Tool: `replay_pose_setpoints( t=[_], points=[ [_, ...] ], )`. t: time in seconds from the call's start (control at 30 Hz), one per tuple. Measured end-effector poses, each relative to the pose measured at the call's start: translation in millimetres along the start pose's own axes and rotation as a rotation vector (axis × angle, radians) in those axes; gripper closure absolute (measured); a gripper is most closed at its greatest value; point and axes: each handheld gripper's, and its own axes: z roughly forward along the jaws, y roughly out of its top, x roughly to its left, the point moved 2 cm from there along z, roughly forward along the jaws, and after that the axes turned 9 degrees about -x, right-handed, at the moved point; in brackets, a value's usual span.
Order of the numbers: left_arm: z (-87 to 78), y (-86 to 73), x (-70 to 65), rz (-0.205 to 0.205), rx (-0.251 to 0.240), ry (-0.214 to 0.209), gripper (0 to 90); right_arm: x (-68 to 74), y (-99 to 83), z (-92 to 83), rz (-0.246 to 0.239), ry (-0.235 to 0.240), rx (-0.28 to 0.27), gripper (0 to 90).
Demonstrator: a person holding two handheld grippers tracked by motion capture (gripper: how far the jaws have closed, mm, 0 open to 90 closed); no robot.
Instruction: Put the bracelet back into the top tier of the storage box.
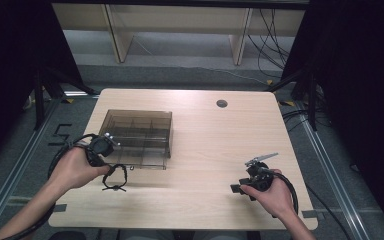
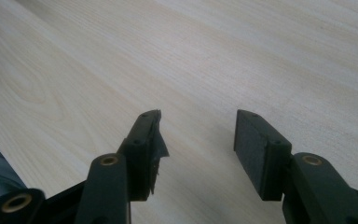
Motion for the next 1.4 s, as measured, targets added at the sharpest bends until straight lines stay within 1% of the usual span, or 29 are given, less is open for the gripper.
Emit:
replay_pose_setpoints(
  t=[0.1, 0.3, 0.33, 0.37, 0.4, 0.43, 0.47, 0.5, 0.53, 0.57, 0.67, 0.7, 0.73, 0.77, 0.8, 0.83, 0.87, 0.93, 0.97, 1.07, 1.1, 1.13, 1.17, 1.3, 1.33, 1.37, 1.4],
  points=[
    [-2.2, 0.6, 2.1, 0.002, 0.002, 0.004, 84.7, -0.5, -0.2, 0.9, -0.009, 0.003, -0.011, 51.3],
    [-5.2, 2.1, 6.8, -0.006, 0.011, 0.01, 84.7, 0.0, -0.2, 0.6, 0.002, 0.0, -0.005, 51.3],
    [-5.0, 2.3, 7.8, -0.008, -0.001, 0.013, 84.7, -0.1, -0.3, 0.7, 0.001, 0.0, -0.004, 51.3],
    [-5.8, 3.1, 10.0, 0.0, 0.003, 0.018, 84.7, -1.4, 0.1, 0.2, -0.02, -0.006, -0.001, 51.3],
    [-5.8, 3.1, 10.0, 0.0, 0.003, 0.018, 84.7, -1.3, 0.1, 0.2, -0.02, -0.006, 0.0, 51.3],
    [-6.3, 3.3, 10.4, -0.009, 0.007, 0.018, 84.7, -1.3, 0.1, 0.2, -0.02, -0.006, 0.0, 51.3],
    [-6.6, 3.8, 11.1, -0.015, 0.002, 0.019, 84.7, -1.2, 0.2, 0.2, -0.018, -0.005, 0.0, 51.3],
    [-8.1, 4.8, 13.8, -0.004, 0.008, 0.02, 84.7, 0.0, -0.1, 0.4, 0.002, 0.002, 0.008, 51.3],
    [-8.1, 4.8, 13.8, -0.004, 0.008, 0.02, 84.7, 0.0, -0.2, 0.6, 0.003, -0.001, 0.008, 51.3],
    [-8.6, 5.4, 14.3, -0.018, 0.0, 0.024, 84.7, 0.0, -0.3, 0.9, 0.002, -0.002, 0.004, 51.3],
    [-9.6, 6.0, 16.4, -0.013, 0.005, 0.026, 84.7, 0.1, -0.3, 1.1, 0.005, -0.001, 0.008, 51.3],
    [-9.8, 6.3, 17.1, -0.017, 0.007, 0.028, 84.7, 0.1, -0.3, 1.0, 0.005, -0.002, 0.009, 51.3],
    [-9.3, 6.5, 17.3, -0.028, -0.003, 0.028, 84.7, 0.1, -0.3, 1.2, 0.005, -0.001, 0.005, 51.3],
    [-9.3, 6.5, 17.3, -0.028, -0.003, 0.028, 84.7, 0.1, -0.3, 1.1, 0.004, -0.002, 0.006, 51.3],
    [-10.2, 7.1, 19.8, -0.017, 0.009, 0.031, 84.7, 0.1, -0.3, 1.0, 0.005, -0.001, 0.006, 51.3],
    [-10.1, 7.3, 20.3, -0.022, 0.005, 0.031, 84.7, 0.0, -0.3, 1.1, 0.005, -0.002, 0.005, 51.3],
    [-10.1, 7.6, 21.1, -0.02, 0.002, 0.033, 84.7, -2.4, -0.1, 1.0, -0.018, -0.015, -0.001, 51.3],
    [-10.5, 8.1, 21.7, -0.023, 0.003, 0.033, 84.6, -2.5, -0.1, 1.0, -0.018, -0.015, -0.002, 51.3],
    [-11.4, 8.6, 23.3, -0.014, 0.006, 0.037, 84.7, -2.7, 0.0, 0.9, -0.02, -0.013, -0.001, 51.3],
    [-12.6, 10.1, 25.6, -0.021, 0.001, 0.041, 84.7, -2.7, 0.0, 1.1, -0.019, -0.013, 0.001, 51.3],
    [-13.3, 10.6, 27.2, -0.009, 0.009, 0.043, 84.7, -2.6, 0.0, 1.1, -0.018, -0.01, 0.005, 51.3],
    [-13.2, 10.7, 27.9, -0.011, 0.004, 0.046, 84.7, -2.5, -0.1, 1.2, -0.018, -0.01, 0.005, 51.3],
    [-13.8, 11.3, 29.2, -0.006, 0.009, 0.045, 84.6, -2.5, -0.1, 1.2, -0.018, -0.01, 0.005, 51.3],
    [-14.0, 12.2, 32.3, -0.016, 0.002, 0.05, 84.7, -2.6, -0.1, 1.3, -0.018, -0.01, 0.006, 51.3],
    [-13.8, 12.6, 33.5, -0.011, 0.0, 0.052, 84.7, -2.6, -0.1, 1.5, -0.018, -0.01, 0.006, 51.3],
    [-14.0, 12.6, 34.2, -0.014, 0.004, 0.054, 84.7, -2.5, -0.1, 1.5, -0.019, -0.008, 0.007, 51.3],
    [-14.2, 12.9, 35.9, -0.001, 0.012, 0.054, 84.7, -2.5, -0.2, 1.5, -0.019, -0.008, 0.008, 51.3]
  ],
)
